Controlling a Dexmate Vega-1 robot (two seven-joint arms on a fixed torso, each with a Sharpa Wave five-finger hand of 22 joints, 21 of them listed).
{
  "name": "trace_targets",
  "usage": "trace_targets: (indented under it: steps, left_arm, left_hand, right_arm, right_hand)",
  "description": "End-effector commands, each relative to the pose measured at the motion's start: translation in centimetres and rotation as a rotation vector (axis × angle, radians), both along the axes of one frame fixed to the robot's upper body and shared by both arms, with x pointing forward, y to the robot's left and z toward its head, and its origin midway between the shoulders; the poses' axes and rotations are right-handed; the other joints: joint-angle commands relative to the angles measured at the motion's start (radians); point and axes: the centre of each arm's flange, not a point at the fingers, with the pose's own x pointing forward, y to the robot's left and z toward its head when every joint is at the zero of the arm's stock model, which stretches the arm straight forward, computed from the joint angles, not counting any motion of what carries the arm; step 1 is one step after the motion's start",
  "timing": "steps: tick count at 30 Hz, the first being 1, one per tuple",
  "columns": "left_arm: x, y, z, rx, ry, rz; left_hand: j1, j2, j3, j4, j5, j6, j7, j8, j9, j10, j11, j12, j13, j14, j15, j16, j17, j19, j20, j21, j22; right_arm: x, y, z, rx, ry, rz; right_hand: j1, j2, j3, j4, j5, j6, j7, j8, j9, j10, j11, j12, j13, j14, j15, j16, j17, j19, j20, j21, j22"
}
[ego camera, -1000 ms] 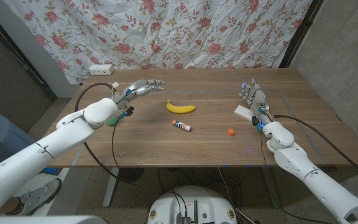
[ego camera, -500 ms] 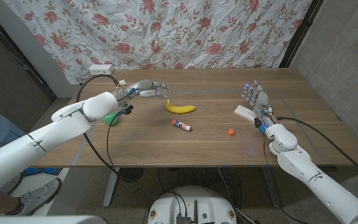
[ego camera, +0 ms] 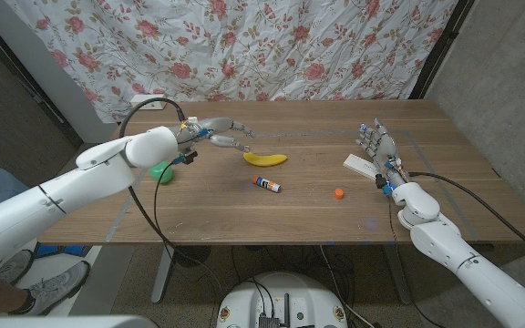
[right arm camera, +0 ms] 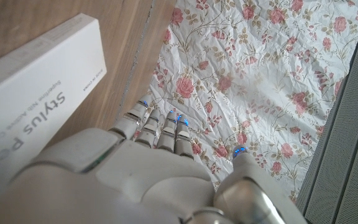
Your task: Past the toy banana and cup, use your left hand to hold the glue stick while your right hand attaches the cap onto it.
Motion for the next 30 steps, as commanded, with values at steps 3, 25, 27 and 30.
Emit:
trace_targets:
  steps: [3, 25, 27, 30]
  left_arm:
    - [-0.4, -2.4, 0.4, 0.195, -0.066, 0.047]
    - [-0.5, -6.5, -0.1, 0.435, -0.102, 0.132]
    - [-0.6, -7.0, -0.1, 0.465, -0.118, 0.134]
    - [-0.6, -7.4, -0.4, 0.482, -0.137, 0.136]
  left_hand:
    - [0.028, -0.010, -0.009, 0.002, 0.003, 0.003, -0.009, 0.000, 0.003, 0.010, -0.004, -0.002, 0.002, 0.000, -0.097, 0.001, 0.001, -0.007, -0.062, 0.000, 0.002]
    - [0.073, -0.032, -0.047, 0.009, -0.003, -0.015, -0.001, -0.014, 0.003, 0.050, -0.005, -0.001, 0.002, 0.001, -0.101, 0.001, 0.002, -0.041, -0.052, -0.003, 0.002]
    - [0.075, -0.033, -0.049, 0.009, -0.003, -0.015, -0.002, -0.014, 0.003, 0.051, -0.005, -0.001, 0.002, 0.001, -0.101, 0.000, 0.002, -0.044, -0.052, -0.003, 0.002]
    - [0.077, -0.036, -0.054, 0.009, -0.004, -0.018, -0.001, -0.015, 0.003, 0.053, -0.005, -0.002, 0.002, 0.001, -0.100, 0.001, 0.002, -0.046, -0.051, -0.003, 0.002]
  right_arm:
    - [0.1, -0.3, -0.2, 0.026, -0.006, -0.010]
    - [0.8, -1.3, -0.4, 0.038, 0.000, 0.003]
    - [0.8, -1.4, -0.4, 0.040, -0.002, 0.001]
    - [0.8, -1.5, -0.5, 0.046, -0.002, 0.001]
  right_hand:
    - [0.013, 0.007, 0.006, -0.005, 0.003, -0.011, -0.004, 0.000, 0.002, 0.006, -0.001, 0.005, 0.002, 0.011, -0.007, 0.003, -0.003, -0.001, 0.000, -0.003, 0.002]
    - [0.021, 0.005, 0.017, -0.017, 0.000, -0.015, -0.016, 0.002, 0.002, -0.001, -0.002, 0.004, 0.000, 0.005, 0.025, -0.002, -0.021, -0.015, 0.009, -0.007, 0.003]
    - [0.021, 0.004, 0.017, -0.018, 0.000, -0.016, -0.017, 0.002, 0.002, -0.004, -0.002, 0.003, 0.000, 0.003, 0.024, -0.002, -0.023, -0.016, 0.010, -0.007, 0.003]
    - [0.022, 0.005, 0.019, -0.019, 0.000, -0.016, -0.018, 0.002, 0.002, -0.006, -0.002, 0.002, 0.000, 0.001, 0.025, -0.003, -0.024, -0.018, 0.009, -0.007, 0.003]
